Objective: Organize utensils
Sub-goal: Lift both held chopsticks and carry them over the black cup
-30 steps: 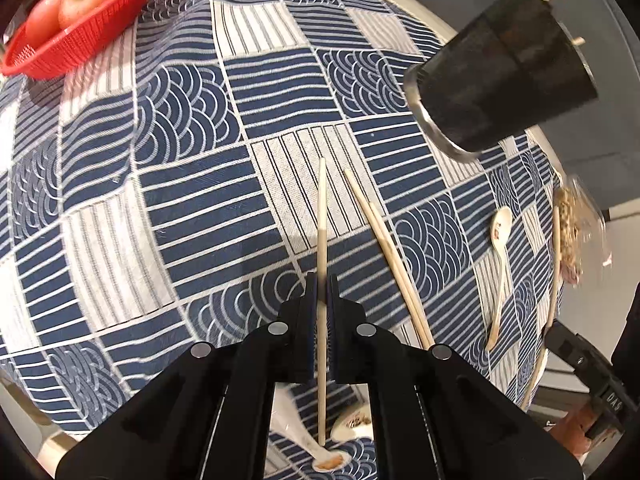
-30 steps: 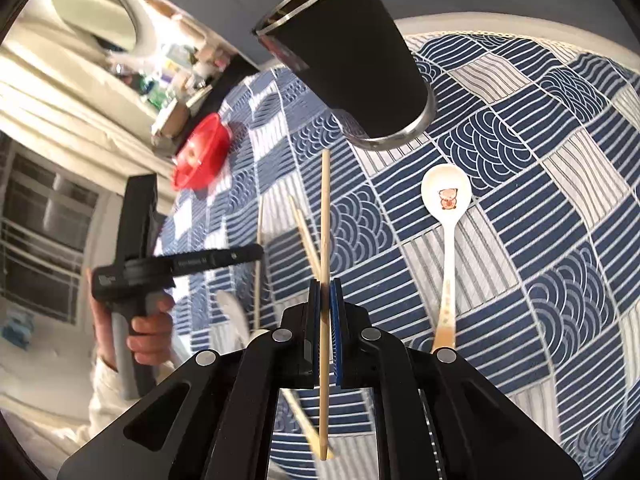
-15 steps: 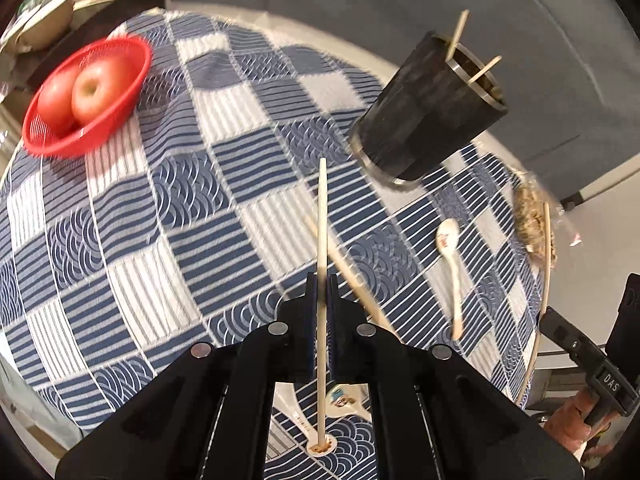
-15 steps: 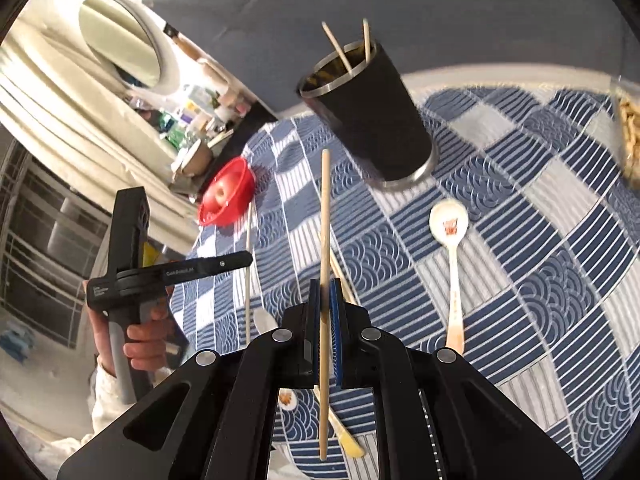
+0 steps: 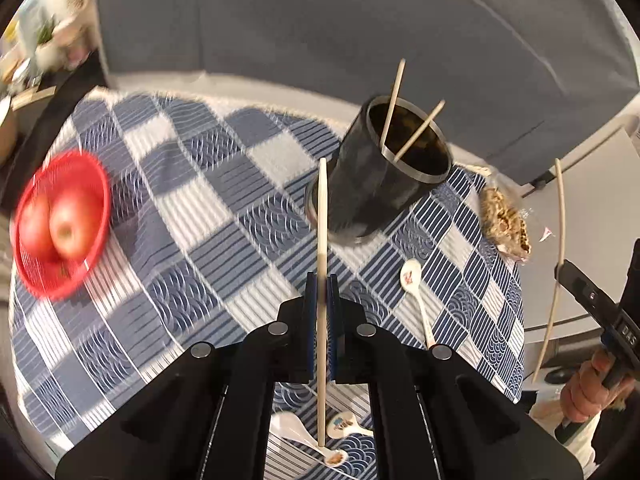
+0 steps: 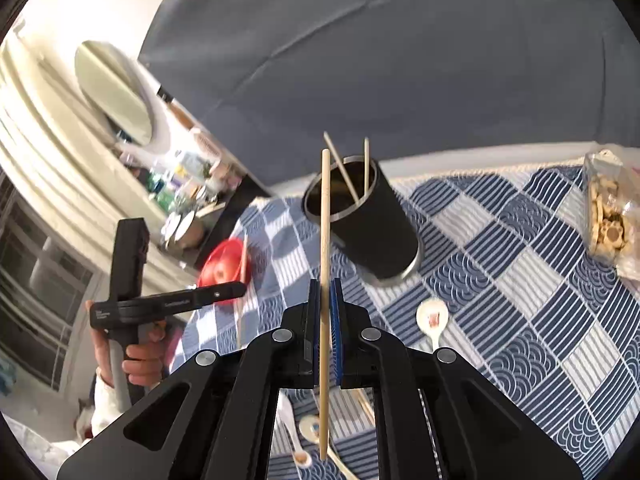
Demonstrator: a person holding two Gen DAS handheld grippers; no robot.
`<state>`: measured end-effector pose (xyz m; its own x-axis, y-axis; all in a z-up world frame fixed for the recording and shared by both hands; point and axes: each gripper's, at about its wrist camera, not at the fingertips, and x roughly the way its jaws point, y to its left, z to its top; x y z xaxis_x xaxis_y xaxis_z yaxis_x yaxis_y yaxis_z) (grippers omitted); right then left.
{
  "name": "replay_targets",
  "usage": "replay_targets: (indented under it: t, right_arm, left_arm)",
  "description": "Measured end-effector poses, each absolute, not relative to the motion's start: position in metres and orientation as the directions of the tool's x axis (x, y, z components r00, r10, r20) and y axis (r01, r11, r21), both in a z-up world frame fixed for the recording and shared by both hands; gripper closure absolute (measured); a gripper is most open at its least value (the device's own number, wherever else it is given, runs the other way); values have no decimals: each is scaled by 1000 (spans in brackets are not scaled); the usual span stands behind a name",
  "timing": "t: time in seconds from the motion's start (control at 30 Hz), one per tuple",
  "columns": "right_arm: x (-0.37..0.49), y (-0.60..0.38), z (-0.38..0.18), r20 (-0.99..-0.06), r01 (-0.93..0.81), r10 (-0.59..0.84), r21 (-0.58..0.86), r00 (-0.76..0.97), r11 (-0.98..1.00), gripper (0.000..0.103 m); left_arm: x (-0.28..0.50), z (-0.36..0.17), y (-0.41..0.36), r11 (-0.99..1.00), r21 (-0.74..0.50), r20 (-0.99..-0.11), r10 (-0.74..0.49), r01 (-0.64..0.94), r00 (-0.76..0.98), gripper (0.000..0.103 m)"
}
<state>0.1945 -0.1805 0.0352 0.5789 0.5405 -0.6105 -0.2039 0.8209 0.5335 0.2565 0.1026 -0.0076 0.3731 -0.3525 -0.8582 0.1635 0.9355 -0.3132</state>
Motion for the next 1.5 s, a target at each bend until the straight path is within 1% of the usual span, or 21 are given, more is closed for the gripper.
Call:
replay_targets:
  t: [0.27, 0.37, 0.57, 0.67, 0.83, 1.1, 1.2, 1.3, 1.5]
  right_arm:
    - [215, -159, 63, -577, -178, 491, 514, 653, 839, 98]
    - [222, -150, 69, -572, -161, 459, 494, 680, 854, 98]
    - [227, -132, 76, -518, -156, 420, 477, 745, 865, 98]
    - [234, -124, 77, -498, -160, 420, 482, 759, 861, 98]
    - [245, -114, 84, -474, -163, 405, 472, 782, 866, 98]
    - [272, -111, 94, -440, -195, 395, 433, 806, 880, 98]
    - [285, -113, 90, -427, -212, 400, 423, 811, 881, 98]
    - [301, -121, 81, -423, -209, 403, 435, 812, 876, 98]
    - [327, -129, 65, -426, -221, 417, 437, 803, 872, 98]
  left_arm:
    - [291, 36, 112, 905, -312, -814, -412, 290, 409, 98]
    - [300, 51, 114, 876, -328, -777, -463, 354, 426, 98]
    - [316, 73, 114, 827, -320, -731, -526, 463, 435, 98]
    - [323, 79, 113, 810, -317, -718, -545, 492, 433, 98]
    - [338, 81, 109, 775, -356, -699, -591, 522, 402, 98]
    - [372, 94, 98, 713, -409, -638, -670, 569, 381, 98]
    - [386, 98, 91, 703, -404, -617, -682, 586, 393, 98]
    - [404, 96, 80, 657, -443, -598, -723, 610, 346, 98]
    - [426, 84, 55, 644, -415, -604, -723, 643, 335, 98]
